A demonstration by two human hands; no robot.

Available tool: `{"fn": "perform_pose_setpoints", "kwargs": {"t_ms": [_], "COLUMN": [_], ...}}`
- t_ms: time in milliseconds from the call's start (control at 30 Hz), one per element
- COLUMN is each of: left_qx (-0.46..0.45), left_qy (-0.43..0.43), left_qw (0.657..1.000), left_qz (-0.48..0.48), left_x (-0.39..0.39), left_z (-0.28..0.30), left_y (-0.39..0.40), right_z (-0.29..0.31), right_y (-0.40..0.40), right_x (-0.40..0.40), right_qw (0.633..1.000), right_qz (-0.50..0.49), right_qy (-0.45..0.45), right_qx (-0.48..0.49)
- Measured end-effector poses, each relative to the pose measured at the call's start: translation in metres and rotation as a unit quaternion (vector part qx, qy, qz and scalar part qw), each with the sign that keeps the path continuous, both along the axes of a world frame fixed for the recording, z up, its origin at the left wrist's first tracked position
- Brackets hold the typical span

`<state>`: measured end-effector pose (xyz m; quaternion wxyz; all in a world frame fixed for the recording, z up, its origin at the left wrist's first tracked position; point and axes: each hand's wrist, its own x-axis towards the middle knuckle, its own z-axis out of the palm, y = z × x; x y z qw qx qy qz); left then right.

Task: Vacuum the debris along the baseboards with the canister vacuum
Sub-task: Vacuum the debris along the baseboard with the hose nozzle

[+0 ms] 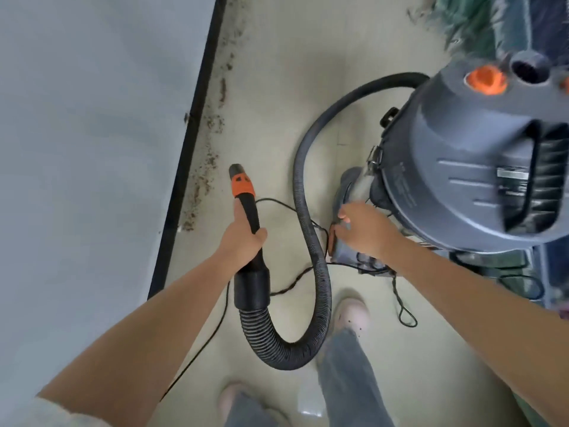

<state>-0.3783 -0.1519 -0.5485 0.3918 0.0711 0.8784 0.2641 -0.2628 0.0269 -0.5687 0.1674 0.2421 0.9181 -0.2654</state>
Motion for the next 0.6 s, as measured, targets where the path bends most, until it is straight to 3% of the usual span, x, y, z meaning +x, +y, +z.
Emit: {"fn": "perform_pose_setpoints", "kwargs": {"t_ms": [167, 267, 600], "left_qx": [0.002, 0.038, 0.123], "left_qy": [0.034, 0.023, 0.014], "left_qw": [0.992, 0.99, 0.978], "left_qz": [-0.12, -0.134, -0.169], "left_x": [0.013, 0.022, 0.029], "left_z": [0.071, 0.092, 0.116], "left_y": [0.058, 0.097, 0.221], "right_z": [0.076, 0.099, 0.125], "right_y": [0.07, 0.122, 0.274], "right_x": [0.02, 0.04, 0.045], "right_qw": [0.986, 0.97, 0.934], "right_qz": [-0.038, -0.064, -0.268], "right_qy": [0.131, 0.183, 0.0], "right_qx": [0.098, 0.144, 0.237]}}
